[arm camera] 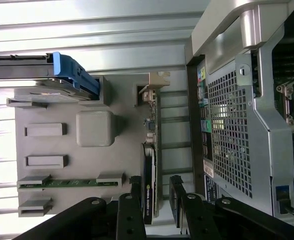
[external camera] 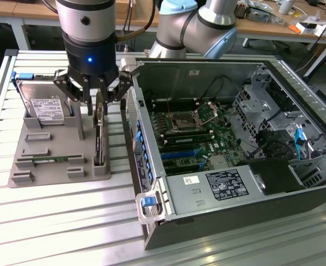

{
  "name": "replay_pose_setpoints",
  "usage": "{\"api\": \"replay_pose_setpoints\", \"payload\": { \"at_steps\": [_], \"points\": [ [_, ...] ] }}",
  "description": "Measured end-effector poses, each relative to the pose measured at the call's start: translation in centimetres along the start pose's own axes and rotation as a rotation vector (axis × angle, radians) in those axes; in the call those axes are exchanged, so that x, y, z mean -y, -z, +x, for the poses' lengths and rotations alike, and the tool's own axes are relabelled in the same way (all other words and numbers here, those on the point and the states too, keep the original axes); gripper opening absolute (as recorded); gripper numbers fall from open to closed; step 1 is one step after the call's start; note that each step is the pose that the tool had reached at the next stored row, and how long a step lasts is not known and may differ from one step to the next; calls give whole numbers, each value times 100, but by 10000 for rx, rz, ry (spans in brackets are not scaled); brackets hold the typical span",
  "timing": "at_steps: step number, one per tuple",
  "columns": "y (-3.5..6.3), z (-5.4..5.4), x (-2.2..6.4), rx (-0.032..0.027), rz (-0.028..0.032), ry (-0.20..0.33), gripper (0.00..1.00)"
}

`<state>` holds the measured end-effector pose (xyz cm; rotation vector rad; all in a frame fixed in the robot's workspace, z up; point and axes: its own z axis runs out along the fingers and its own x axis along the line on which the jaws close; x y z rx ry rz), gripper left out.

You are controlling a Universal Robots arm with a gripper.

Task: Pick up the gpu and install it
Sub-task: 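Pick up the gpu and move the gpu toward the slot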

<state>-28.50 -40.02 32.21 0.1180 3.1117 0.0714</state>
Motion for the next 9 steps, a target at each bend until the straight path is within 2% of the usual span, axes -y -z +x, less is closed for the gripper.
{"api": "replay_pose_setpoints", "payload": {
  "at_steps": [9],
  "points": [
    [-45,1,2,-1,0,0,36]
  ]
}}
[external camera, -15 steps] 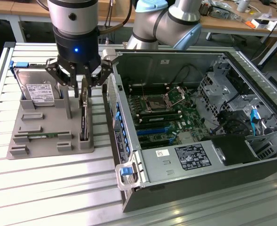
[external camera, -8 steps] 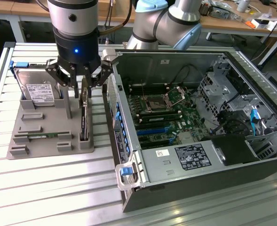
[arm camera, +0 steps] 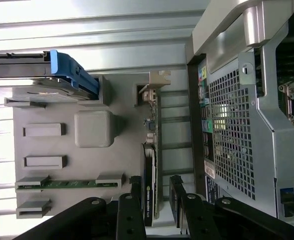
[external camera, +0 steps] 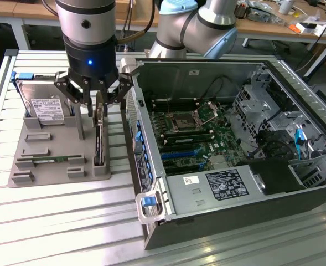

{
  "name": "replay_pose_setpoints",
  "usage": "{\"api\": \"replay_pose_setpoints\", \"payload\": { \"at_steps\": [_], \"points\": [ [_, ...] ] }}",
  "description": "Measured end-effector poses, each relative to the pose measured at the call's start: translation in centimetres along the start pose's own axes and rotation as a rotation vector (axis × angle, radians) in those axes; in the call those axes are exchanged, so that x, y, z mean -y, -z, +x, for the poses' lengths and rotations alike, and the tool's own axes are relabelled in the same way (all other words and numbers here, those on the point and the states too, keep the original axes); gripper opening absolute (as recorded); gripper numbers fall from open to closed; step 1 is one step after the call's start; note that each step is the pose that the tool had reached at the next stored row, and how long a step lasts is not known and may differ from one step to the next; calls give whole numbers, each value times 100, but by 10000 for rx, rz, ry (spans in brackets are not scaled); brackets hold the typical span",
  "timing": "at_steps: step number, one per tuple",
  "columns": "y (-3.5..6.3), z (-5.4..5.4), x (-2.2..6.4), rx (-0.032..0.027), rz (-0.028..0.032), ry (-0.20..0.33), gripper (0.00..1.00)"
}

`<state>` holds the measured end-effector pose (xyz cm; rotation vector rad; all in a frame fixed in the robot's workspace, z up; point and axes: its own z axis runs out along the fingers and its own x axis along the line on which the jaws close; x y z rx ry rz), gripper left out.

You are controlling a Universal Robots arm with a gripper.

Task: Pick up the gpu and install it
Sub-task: 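Pick up the gpu and move the gpu toward the slot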

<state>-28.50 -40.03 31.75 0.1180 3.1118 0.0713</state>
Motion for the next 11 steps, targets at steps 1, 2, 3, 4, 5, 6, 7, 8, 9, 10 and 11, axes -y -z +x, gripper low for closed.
{"api": "replay_pose_setpoints", "payload": {
  "at_steps": [1,2,3,4,5,6,7,8,9,10,11],
  "points": [
    [-3,0,0,0,0,0,36],
    [-7,0,0,0,0,0,36],
    [-14,0,1,0,0,0,36],
    [-21,1,1,0,0,0,36],
    [-27,1,1,0,0,0,36],
    [-29,1,1,0,0,0,36],
    [-31,1,2,0,0,0,36],
    [-35,1,2,0,0,0,36],
    [-39,1,2,0,0,0,36],
    [-43,1,2,0,0,0,36],
    [-46,1,2,0,0,0,36]
  ]
}}
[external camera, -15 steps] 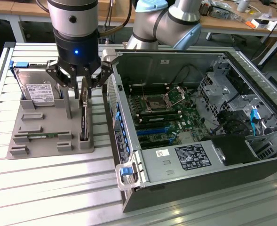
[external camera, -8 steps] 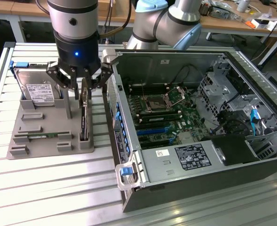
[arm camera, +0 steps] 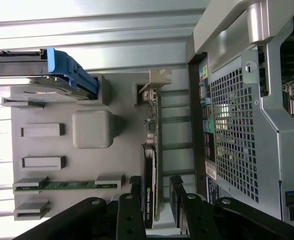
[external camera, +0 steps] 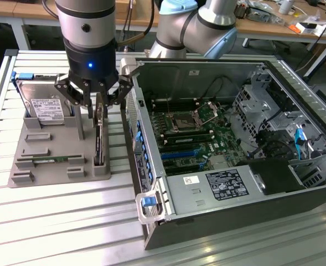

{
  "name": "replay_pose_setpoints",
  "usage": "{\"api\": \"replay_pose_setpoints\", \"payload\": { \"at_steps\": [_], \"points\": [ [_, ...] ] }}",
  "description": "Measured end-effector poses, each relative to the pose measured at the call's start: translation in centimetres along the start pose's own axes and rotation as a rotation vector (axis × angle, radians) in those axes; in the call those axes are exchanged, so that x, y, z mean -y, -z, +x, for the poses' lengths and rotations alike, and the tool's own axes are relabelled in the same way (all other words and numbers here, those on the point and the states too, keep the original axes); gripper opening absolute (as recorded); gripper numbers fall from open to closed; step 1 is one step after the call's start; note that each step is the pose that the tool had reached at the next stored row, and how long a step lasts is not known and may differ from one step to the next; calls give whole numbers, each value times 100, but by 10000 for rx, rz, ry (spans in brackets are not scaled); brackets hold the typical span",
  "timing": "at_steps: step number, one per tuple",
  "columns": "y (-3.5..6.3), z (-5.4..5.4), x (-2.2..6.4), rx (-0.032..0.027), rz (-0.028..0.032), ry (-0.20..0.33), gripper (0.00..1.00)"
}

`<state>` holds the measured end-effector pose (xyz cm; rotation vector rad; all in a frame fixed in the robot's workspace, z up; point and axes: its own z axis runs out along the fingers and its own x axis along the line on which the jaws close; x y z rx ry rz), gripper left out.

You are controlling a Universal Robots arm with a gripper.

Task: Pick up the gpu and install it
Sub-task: 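Pick up the gpu and move the gpu toward the slot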

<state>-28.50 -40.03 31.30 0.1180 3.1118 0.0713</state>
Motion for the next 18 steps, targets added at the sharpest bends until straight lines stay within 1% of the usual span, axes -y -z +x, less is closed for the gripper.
{"api": "replay_pose_setpoints", "payload": {
  "at_steps": [18],
  "points": [
    [-48,1,2,0,-1,0,36]
  ]
}}
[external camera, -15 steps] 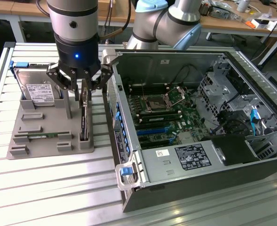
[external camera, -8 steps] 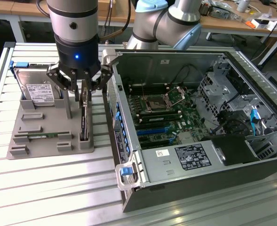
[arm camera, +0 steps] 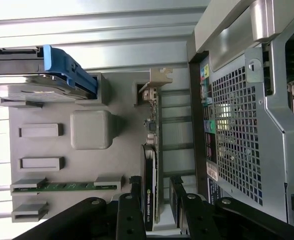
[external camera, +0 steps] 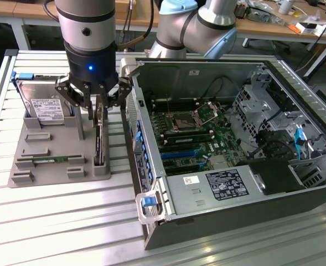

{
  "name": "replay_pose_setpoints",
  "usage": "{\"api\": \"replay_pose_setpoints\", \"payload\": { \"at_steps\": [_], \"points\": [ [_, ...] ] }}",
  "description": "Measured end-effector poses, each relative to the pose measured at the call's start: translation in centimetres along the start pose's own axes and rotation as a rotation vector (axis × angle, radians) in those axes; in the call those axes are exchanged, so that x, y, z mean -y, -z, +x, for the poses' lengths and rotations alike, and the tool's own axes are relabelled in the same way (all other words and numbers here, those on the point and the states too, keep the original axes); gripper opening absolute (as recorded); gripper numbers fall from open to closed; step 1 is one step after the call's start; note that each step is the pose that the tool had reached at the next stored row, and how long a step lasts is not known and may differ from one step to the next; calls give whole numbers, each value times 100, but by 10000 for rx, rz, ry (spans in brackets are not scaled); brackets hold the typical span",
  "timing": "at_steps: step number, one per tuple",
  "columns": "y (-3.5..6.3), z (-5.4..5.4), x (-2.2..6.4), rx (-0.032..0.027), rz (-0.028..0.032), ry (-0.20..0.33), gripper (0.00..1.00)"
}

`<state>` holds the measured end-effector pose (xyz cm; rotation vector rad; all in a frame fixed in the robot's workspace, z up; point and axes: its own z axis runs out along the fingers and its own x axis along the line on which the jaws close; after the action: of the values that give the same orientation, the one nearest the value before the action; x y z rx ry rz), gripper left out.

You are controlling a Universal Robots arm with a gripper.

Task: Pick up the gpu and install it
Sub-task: 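Pick up the gpu and move the gpu toward the slot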

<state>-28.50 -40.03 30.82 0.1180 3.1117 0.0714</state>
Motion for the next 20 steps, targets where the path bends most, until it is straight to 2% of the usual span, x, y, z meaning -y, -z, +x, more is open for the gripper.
{"api": "replay_pose_setpoints", "payload": {
  "at_steps": [20],
  "points": [
    [-73,2,3,1,-1,0,36]
  ]
}}
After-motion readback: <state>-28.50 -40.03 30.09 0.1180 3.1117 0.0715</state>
